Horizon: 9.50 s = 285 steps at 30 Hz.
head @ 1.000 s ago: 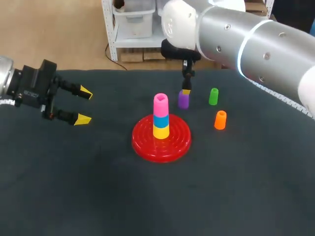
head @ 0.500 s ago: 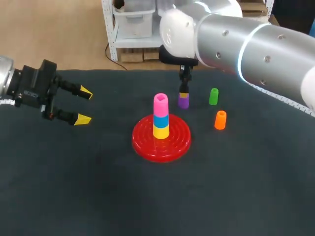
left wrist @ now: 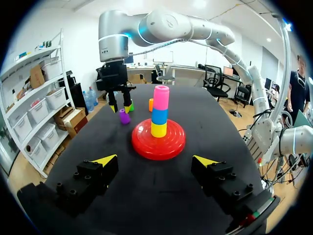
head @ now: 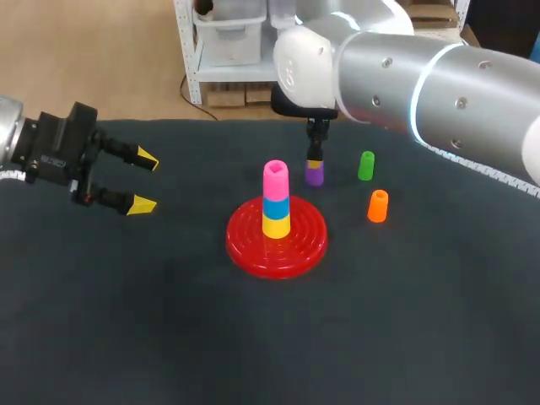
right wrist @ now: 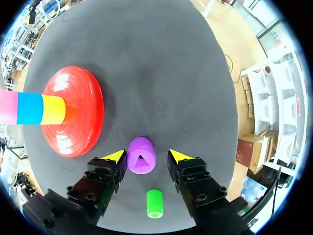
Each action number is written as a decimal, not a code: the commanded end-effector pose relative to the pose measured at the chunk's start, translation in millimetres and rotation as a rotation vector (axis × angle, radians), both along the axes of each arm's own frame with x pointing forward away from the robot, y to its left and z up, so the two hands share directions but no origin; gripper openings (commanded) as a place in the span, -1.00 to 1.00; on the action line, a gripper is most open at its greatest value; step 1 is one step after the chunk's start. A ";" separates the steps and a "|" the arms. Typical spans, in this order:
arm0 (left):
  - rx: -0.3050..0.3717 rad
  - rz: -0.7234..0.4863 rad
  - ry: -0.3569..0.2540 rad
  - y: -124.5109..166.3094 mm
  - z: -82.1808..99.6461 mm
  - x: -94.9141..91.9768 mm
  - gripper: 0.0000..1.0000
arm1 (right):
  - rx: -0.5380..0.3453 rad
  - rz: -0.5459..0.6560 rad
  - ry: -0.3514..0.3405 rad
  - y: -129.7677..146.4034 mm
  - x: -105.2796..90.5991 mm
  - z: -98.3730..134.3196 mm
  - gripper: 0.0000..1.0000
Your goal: Pick up and stack the cylinders on the red base in this order: pink,purple,orange,green
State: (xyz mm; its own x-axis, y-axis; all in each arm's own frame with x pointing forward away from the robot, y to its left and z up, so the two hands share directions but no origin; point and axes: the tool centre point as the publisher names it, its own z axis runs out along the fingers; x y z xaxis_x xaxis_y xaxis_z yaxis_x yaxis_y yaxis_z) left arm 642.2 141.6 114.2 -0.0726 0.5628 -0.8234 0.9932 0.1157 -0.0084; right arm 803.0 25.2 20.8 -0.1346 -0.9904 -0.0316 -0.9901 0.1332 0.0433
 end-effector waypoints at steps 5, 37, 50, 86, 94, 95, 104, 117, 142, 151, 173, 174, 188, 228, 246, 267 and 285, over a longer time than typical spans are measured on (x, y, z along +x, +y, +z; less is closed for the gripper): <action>-0.002 0.000 -0.003 0.4 -1.2 -0.1 1.00 | 0.017 -0.015 -0.056 -3.4 -5.4 17.2 -1.00; -0.002 0.000 -0.003 0.4 -1.2 -0.1 1.00 | 0.037 0.617 -0.227 47.1 -153.2 207.6 -1.00; -0.002 0.000 -0.003 0.4 -1.2 -0.1 1.00 | 0.164 0.522 -0.177 38.3 -144.2 215.6 -1.00; -0.002 0.000 -0.003 0.4 -1.2 -0.1 1.00 | 0.050 0.670 0.008 69.6 -159.8 195.1 -1.00; -0.002 0.000 -0.003 0.4 -1.2 -0.1 1.00 | 0.046 0.690 0.041 73.5 -153.1 183.2 -1.00; -0.002 0.000 -0.003 0.4 -1.2 -0.1 1.00 | 0.047 0.691 0.045 74.1 -152.5 181.4 -1.00; -0.002 0.000 -0.003 0.4 -1.2 -0.1 1.00 | 0.043 0.694 0.070 76.0 -149.1 169.5 -1.00; -0.002 0.000 -0.003 0.4 -1.2 -0.1 1.00 | 0.032 0.698 0.066 77.0 -138.3 166.7 -1.00; -0.002 0.000 -0.003 0.4 -1.2 -0.1 1.00 | 0.024 0.666 0.100 77.1 -139.4 153.5 -1.00; -0.002 0.000 -0.003 0.4 -1.2 -0.1 1.00 | 0.069 0.619 0.111 72.5 -150.3 139.6 -1.00; -0.002 0.000 -0.003 0.4 -1.2 -0.1 1.00 | 0.122 0.288 -0.257 -0.2 -162.3 220.6 1.00; -0.002 0.000 -0.003 0.4 -1.2 -0.1 1.00 | 0.134 0.243 -0.250 -10.6 -164.6 215.2 1.00; -0.002 0.000 -0.003 0.4 -1.2 -0.1 1.00 | 0.011 -0.001 -0.180 -84.6 -196.8 112.8 1.00; -0.002 0.000 -0.003 0.4 -1.2 -0.1 1.00 | -0.015 -0.088 -0.108 -112.7 -148.4 63.0 1.00; -0.002 0.000 -0.003 0.4 -1.2 -0.1 1.00 | -0.035 -0.113 -0.044 -113.8 -128.6 24.5 1.00; -0.002 0.000 -0.003 0.4 -1.2 -0.1 1.00 | -0.046 -0.084 -0.027 -103.6 -109.0 12.8 0.75; -0.002 0.000 -0.003 0.4 -1.2 -0.1 1.00 | -0.061 -0.142 -0.069 -111.7 -111.5 17.1 -1.00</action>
State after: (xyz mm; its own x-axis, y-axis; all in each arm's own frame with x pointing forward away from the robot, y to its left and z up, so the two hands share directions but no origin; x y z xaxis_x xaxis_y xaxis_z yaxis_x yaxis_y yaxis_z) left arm 642.2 141.6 114.3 -0.0726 0.5628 -0.8234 0.9932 0.1157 -0.0084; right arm 699.0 -83.6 28.5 -0.2707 -0.9625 0.0162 -0.9626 0.2706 -0.0094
